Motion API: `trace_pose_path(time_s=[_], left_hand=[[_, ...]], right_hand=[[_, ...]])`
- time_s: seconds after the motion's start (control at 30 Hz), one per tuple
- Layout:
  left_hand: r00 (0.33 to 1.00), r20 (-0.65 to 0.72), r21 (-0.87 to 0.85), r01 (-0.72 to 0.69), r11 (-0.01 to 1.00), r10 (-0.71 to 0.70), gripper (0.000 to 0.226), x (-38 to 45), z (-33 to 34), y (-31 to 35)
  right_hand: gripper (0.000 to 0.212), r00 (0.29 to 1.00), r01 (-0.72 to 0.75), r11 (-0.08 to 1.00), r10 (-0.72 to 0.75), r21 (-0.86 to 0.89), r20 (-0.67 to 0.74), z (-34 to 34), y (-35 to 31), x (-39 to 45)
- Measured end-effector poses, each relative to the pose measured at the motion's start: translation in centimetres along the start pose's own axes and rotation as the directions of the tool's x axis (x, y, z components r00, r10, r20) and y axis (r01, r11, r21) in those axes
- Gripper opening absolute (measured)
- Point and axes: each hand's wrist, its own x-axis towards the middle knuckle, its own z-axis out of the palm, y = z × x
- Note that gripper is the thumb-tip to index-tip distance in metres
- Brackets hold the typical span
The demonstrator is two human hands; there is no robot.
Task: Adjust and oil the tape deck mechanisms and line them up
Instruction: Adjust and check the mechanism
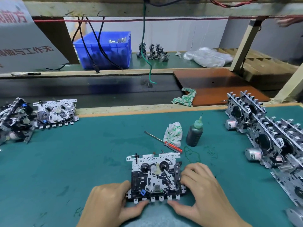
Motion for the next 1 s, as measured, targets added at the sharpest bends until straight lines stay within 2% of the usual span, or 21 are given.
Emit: trace_pose_path(time_s=[0.1, 0.27, 0.47, 0.7, 0.83, 0.9, 1.0], left_hand=[[0.999, -0.053, 0.006, -0.01, 1.0, 0.01, 0.075, 0.0, 0.4, 0.3], [0.999, 0.05, -0.014, 0.019, 1.0, -0.018, 0.066, 0.2, -0.3, 0.5], [0.972, 0.033, 0.009, 0.232, 0.973, -0.232, 0.062, -0.2, 0.6, 1.9], [0.99, 0.114, -0.068, 0.091, 0.994, -0.083, 0.063, 0.0, -0.6, 0.7], [0.993, 0.117, -0.074, 0.027, 0.997, -0.018, 0.061, -0.3, -0.5, 0.8], [0.995, 0.098, -0.068, 0.024, 0.997, -0.017, 0.057, -0.3, -0.6, 0.9], [0.996, 0.078, -0.06, 0.053, 0.997, -0.048, 0.055, -0.3, -0.8, 1.3]], right_hand=[[0.049, 1.0, 0.006, 0.999, -0.007, 0.042, 0.016, -0.2, 0.2, 0.0], [0.047, 1.0, -0.001, 1.0, 0.001, -0.008, -0.023, 0.0, -0.1, 0.0], [0.05, 1.0, 0.007, 1.0, -0.007, 0.02, -0.005, -0.2, -0.2, -0.2], [0.053, 0.999, 0.006, 0.998, -0.008, -0.057, -0.035, -0.2, -0.4, -0.2], [0.055, 0.996, -0.06, 0.994, 0.055, -0.091, -0.065, 0.1, -0.8, -0.3], [0.054, 0.995, -0.075, 0.992, 0.068, -0.103, -0.071, 0.2, -1.0, -0.3], [0.049, 1.0, 0.006, 0.996, -0.007, -0.085, -0.019, -0.4, -0.5, -0.2]])
